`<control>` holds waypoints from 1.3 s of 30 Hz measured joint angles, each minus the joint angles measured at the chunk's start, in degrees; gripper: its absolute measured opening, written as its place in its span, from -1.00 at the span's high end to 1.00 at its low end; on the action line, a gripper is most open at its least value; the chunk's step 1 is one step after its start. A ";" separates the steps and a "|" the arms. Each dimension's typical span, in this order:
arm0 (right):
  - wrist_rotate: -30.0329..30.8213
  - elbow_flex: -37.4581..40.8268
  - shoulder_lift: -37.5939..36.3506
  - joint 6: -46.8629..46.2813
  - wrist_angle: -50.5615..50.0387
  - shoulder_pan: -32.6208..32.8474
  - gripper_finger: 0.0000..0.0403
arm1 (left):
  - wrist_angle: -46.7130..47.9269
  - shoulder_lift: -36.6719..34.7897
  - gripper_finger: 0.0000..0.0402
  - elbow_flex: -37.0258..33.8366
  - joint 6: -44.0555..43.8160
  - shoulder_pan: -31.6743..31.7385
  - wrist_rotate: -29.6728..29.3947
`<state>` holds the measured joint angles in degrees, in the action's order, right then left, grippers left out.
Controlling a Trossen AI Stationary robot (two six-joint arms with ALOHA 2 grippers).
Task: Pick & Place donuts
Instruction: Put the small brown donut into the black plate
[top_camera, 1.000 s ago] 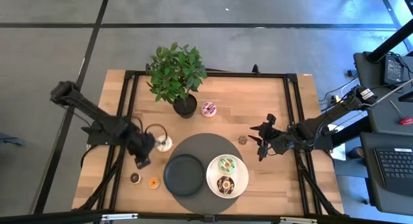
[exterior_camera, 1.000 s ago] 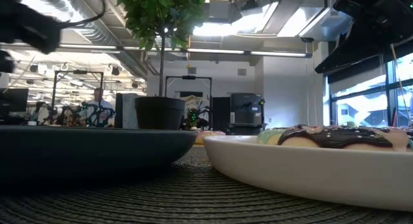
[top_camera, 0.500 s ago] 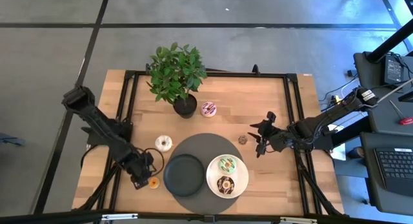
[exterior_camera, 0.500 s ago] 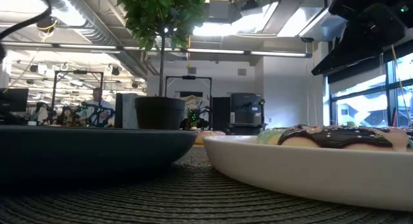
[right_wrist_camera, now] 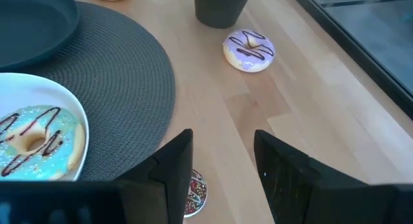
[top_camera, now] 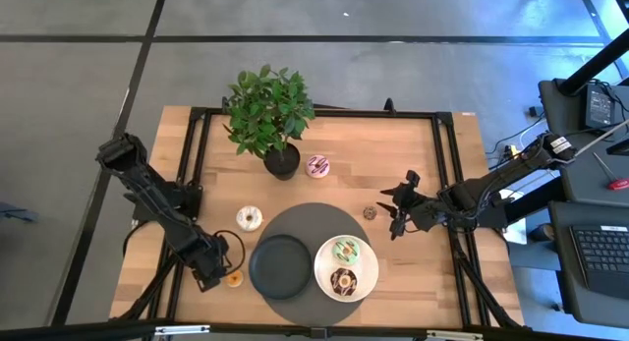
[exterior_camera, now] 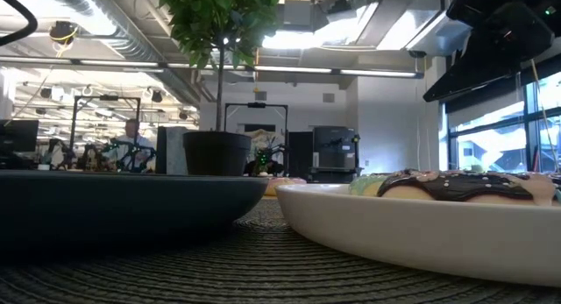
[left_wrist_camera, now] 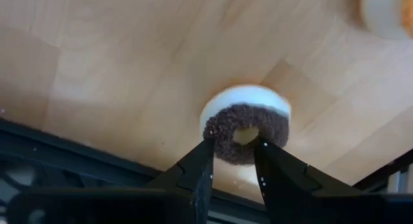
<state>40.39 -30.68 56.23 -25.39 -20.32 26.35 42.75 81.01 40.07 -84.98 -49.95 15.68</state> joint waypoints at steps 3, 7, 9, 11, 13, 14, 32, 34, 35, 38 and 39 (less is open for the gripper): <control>-0.03 0.00 0.00 -0.02 0.00 0.00 0.18 | 0.01 0.00 0.52 -0.02 -0.72 0.00 -0.32; -0.07 0.00 0.00 -0.02 -0.02 0.00 0.18 | -0.01 0.00 0.56 -0.02 -1.39 0.00 -1.12; -0.09 0.00 0.00 -0.02 -0.02 0.00 0.18 | -0.17 0.00 0.56 -0.16 -1.38 0.00 -1.10; -0.09 0.00 0.00 -0.02 -0.02 0.00 0.18 | -0.37 0.00 0.56 -0.61 -1.46 0.00 -0.89; -0.11 0.00 0.00 0.01 -0.02 0.00 0.18 | -1.22 0.00 0.56 -1.30 -1.50 0.00 -0.87; -0.11 0.00 0.00 0.02 -0.02 0.00 0.18 | -1.24 0.01 0.56 -1.43 -1.63 0.00 -0.87; -1.08 0.00 0.02 0.57 -0.62 0.00 0.18 | -2.52 0.02 0.90 -1.57 -2.35 0.07 -1.04; -1.08 0.00 0.02 0.59 -0.94 0.00 0.18 | -2.55 0.02 0.96 -1.57 -2.43 0.07 -0.90; -1.08 0.00 0.02 0.61 -0.98 0.00 0.18 | -2.56 0.02 0.97 -1.57 -2.59 0.07 -0.74; -1.08 0.00 0.02 1.66 -0.98 0.00 0.18 | -2.25 -0.18 0.97 -1.35 -2.81 0.07 -0.71; -1.08 0.00 0.02 1.92 -0.98 0.00 0.17 | -1.94 -0.45 0.98 -0.88 -2.81 0.18 -0.69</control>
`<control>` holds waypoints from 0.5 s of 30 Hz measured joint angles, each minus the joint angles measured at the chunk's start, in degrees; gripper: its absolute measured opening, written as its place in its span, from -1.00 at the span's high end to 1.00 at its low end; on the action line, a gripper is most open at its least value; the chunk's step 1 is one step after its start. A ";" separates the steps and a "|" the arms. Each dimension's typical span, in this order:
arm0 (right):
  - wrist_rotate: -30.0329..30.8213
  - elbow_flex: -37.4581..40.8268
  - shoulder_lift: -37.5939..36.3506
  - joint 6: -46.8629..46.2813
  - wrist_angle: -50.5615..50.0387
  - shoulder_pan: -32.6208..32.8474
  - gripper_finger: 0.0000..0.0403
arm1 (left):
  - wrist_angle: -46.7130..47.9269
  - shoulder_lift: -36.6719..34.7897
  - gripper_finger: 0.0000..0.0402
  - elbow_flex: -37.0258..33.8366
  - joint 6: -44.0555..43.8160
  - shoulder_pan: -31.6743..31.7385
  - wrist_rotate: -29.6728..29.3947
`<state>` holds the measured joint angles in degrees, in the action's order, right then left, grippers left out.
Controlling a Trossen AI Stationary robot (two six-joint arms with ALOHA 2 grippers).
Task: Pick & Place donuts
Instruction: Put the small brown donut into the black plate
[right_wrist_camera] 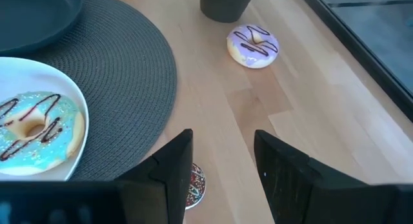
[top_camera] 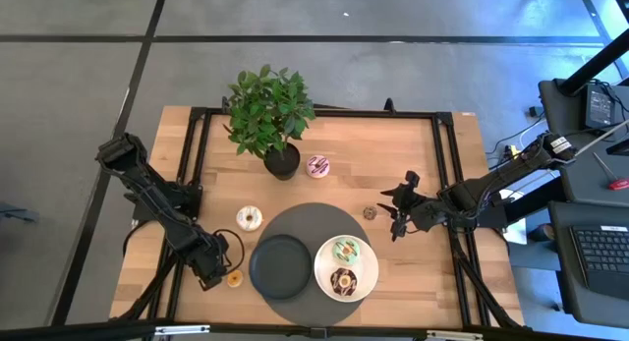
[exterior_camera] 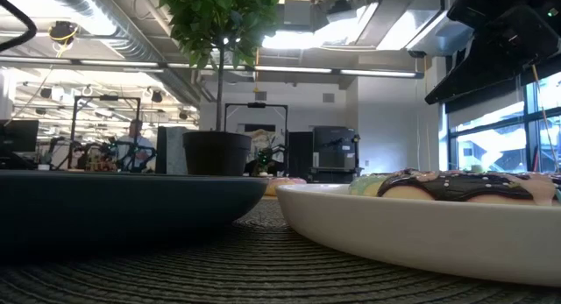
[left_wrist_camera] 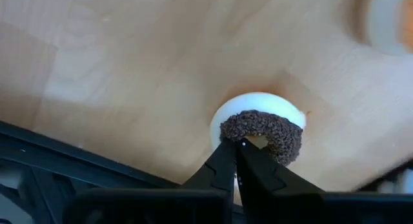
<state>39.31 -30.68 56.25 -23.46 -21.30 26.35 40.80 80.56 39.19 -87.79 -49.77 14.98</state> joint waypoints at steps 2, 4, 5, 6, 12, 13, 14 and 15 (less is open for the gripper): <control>0.02 0.00 0.00 0.17 0.00 0.00 0.18 | 0.68 -0.91 0.98 1.69 -0.04 0.62 -0.10; 0.02 0.00 0.00 0.26 0.00 0.00 0.18 | 2.36 -1.97 0.98 3.71 -0.02 1.46 -2.10; 0.02 0.00 0.00 0.31 0.00 0.00 0.18 | 3.24 -2.34 0.98 4.84 -0.04 1.93 -3.83; 0.02 0.00 0.00 0.33 0.00 0.00 0.18 | 4.02 -2.67 0.98 6.15 -0.04 2.54 -6.27; 0.04 0.00 0.00 1.44 0.23 0.00 0.18 | 2.05 -1.75 0.99 12.27 8.93 8.92 -23.50; 0.04 0.00 0.00 1.46 0.24 0.00 0.18 | 1.60 -1.13 0.99 12.92 11.08 10.64 -24.61; 0.04 0.00 0.00 1.46 0.24 0.00 0.18 | 1.12 -0.35 0.99 13.57 13.28 12.37 -25.09; 0.04 0.00 0.00 1.46 0.24 0.00 0.18 | 0.60 0.58 0.99 14.22 15.48 14.18 -25.22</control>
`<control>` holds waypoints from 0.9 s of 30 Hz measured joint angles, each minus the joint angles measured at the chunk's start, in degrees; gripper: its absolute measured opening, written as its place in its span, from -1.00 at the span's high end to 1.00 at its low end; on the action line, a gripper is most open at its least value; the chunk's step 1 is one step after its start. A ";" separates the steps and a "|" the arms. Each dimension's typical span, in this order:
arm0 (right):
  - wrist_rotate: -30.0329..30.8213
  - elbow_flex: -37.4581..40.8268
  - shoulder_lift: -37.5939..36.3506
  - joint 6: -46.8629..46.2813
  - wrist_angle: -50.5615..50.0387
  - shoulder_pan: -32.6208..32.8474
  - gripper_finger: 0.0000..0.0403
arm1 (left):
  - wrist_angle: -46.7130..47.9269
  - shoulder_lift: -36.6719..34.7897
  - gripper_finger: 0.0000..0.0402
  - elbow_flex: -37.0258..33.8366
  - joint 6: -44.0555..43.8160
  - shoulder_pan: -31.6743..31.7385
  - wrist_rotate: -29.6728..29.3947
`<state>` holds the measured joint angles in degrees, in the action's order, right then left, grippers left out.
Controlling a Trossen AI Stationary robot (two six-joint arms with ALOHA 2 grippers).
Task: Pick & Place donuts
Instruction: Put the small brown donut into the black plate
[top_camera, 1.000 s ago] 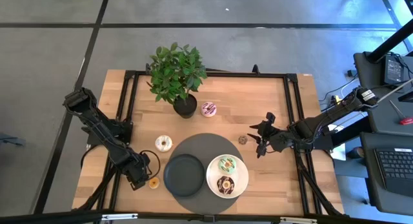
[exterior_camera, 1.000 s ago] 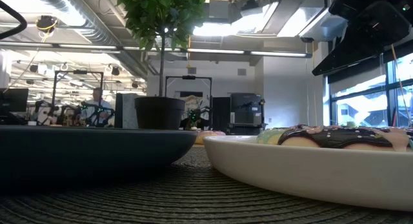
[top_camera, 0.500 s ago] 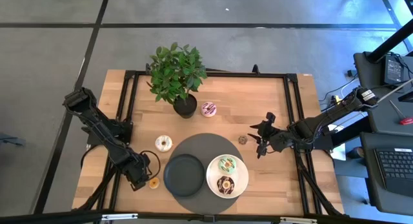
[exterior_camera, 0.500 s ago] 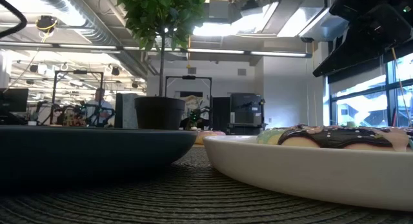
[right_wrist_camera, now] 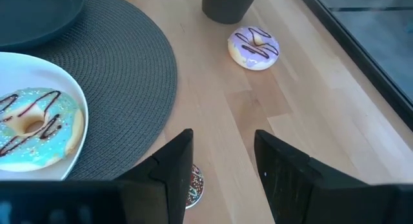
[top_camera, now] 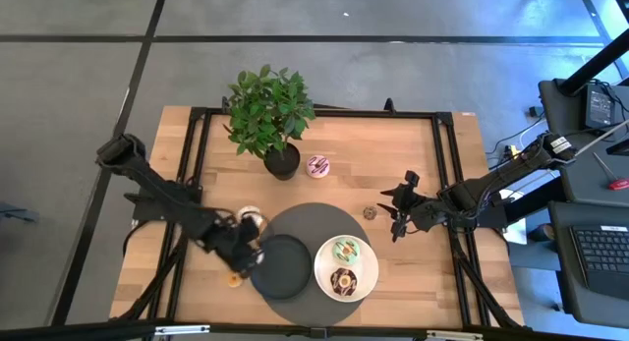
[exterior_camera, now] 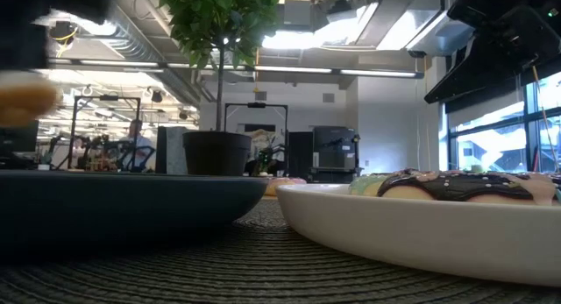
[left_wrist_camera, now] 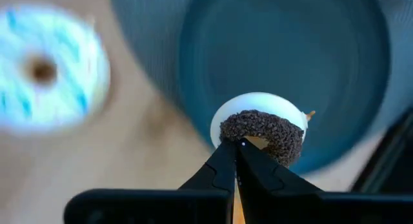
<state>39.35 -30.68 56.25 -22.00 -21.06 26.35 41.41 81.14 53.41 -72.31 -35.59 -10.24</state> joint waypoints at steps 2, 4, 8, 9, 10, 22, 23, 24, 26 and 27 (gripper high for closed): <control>0.00 0.00 0.00 -0.09 0.00 0.00 0.18 | -0.37 2.15 0.99 1.32 4.16 3.56 0.30; 0.00 0.00 0.00 -0.05 0.00 0.00 0.18 | -0.60 4.81 0.99 3.07 8.27 6.99 1.89; 0.00 0.00 0.00 -0.04 -0.04 0.00 0.18 | -0.85 11.10 0.99 8.50 15.92 11.47 6.92; 0.00 0.00 0.00 -0.03 -0.04 0.00 0.18 | -0.89 12.95 0.99 10.13 18.14 12.02 8.35; 0.00 0.00 0.00 -0.03 -0.09 0.00 0.18 | -0.82 14.58 0.99 11.69 20.04 12.36 9.69; 0.00 0.00 0.00 -0.02 -0.15 0.00 0.18 | 8.67 25.38 0.99 21.70 23.65 13.66 12.96; 0.00 0.00 0.00 -0.02 -0.15 0.02 0.18 | 8.80 25.59 0.99 21.71 23.65 13.66 12.94; 0.00 0.00 0.00 -0.02 -0.17 0.01 0.18 | 8.95 25.87 0.98 21.74 23.61 13.65 12.97; 0.00 0.00 0.00 -0.01 -0.17 0.00 0.18 | 9.11 26.28 0.97 21.77 23.56 13.58 12.96; 0.00 0.00 0.00 -0.02 -0.17 0.01 0.18 | 9.42 26.28 0.97 21.75 23.46 13.57 12.96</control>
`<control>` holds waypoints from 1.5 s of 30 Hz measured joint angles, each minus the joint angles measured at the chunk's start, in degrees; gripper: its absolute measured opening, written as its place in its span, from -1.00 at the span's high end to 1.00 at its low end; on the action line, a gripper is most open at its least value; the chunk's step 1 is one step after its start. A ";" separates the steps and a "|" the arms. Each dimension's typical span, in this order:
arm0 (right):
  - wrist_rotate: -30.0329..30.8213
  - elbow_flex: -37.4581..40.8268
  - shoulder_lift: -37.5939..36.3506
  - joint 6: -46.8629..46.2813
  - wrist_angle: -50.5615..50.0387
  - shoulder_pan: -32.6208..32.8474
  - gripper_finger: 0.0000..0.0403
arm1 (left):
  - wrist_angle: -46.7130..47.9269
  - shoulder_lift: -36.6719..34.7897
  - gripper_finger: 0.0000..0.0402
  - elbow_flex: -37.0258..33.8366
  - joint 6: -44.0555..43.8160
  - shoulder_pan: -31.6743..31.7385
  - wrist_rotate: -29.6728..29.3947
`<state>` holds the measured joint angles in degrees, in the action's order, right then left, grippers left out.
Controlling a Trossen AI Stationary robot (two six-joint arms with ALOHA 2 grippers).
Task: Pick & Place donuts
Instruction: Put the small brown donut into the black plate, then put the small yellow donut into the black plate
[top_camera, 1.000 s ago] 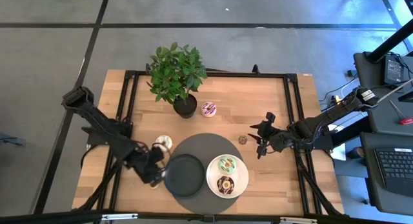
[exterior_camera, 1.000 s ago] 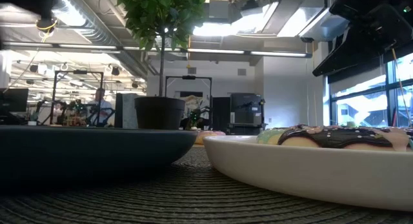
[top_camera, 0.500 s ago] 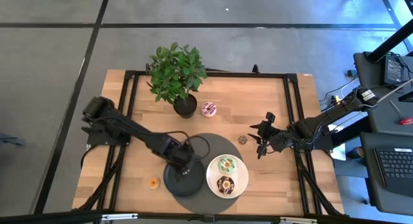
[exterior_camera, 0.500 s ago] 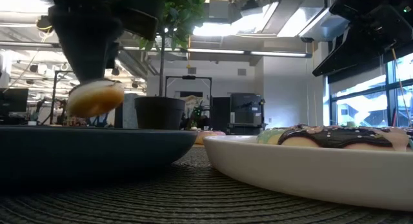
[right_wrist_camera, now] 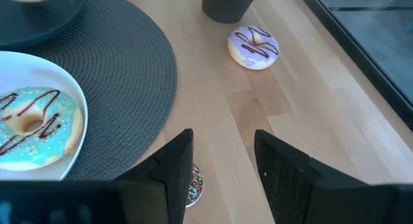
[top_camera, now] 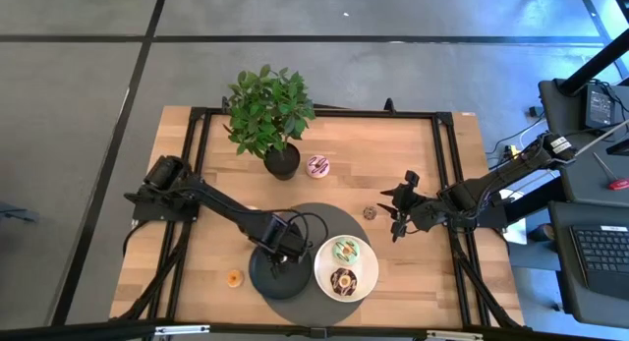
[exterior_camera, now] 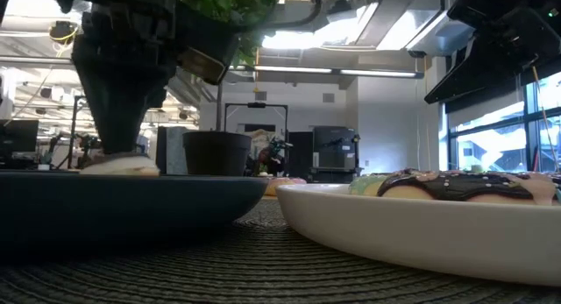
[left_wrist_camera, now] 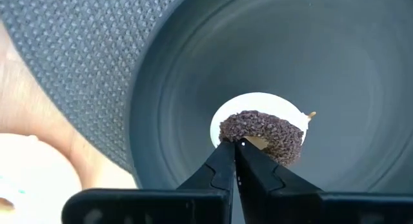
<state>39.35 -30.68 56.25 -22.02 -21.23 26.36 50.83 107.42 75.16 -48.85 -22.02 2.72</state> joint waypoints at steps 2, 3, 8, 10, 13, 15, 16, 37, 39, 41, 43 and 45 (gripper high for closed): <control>0.00 0.00 0.00 0.00 -0.10 -0.01 0.18 | -0.27 -0.12 0.97 0.02 -0.03 0.02 -0.02; 0.00 0.00 0.00 0.02 -0.07 -0.01 0.18 | -0.22 -0.12 0.97 0.02 -0.03 0.02 -0.02; 0.00 0.00 0.00 0.00 -0.09 0.01 0.18 | -0.17 -0.12 0.96 0.02 0.10 0.02 -0.04; -0.01 0.00 0.00 0.00 -0.09 0.00 0.17 | -0.10 -0.12 0.96 0.02 0.13 0.02 -0.04; -0.02 0.00 0.00 0.00 -0.09 -0.01 0.18 | 0.46 -0.12 0.96 0.02 0.14 0.00 0.01; -0.01 0.00 0.00 0.00 -0.09 -0.01 0.18 | 0.42 -0.12 0.95 0.02 0.14 0.02 0.43; -0.02 0.00 0.00 0.00 -0.09 0.01 0.18 | 0.43 -0.12 0.94 0.02 0.14 0.02 0.74; -0.02 0.00 0.00 0.02 -0.15 -0.01 0.17 | 10.62 -3.87 0.51 0.02 -3.28 -0.54 3.51; -0.02 0.00 0.00 0.00 -0.22 -0.01 0.17 | 13.80 -5.67 0.49 0.02 -8.59 -2.08 3.88; -0.02 0.00 0.00 0.02 -0.24 0.01 0.18 | 16.44 -7.18 0.46 0.02 -13.16 -4.69 4.11; -0.02 0.00 0.00 0.02 -0.29 -0.01 0.18 | 17.14 -8.08 0.43 0.02 -17.43 -7.73 2.70; -0.02 0.00 0.00 0.02 -0.31 0.00 0.17 | 17.09 -8.39 0.39 0.01 -21.89 -11.07 0.26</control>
<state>39.33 -30.68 56.25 -22.00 -21.54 26.36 67.91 99.03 75.17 -70.75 -33.09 2.98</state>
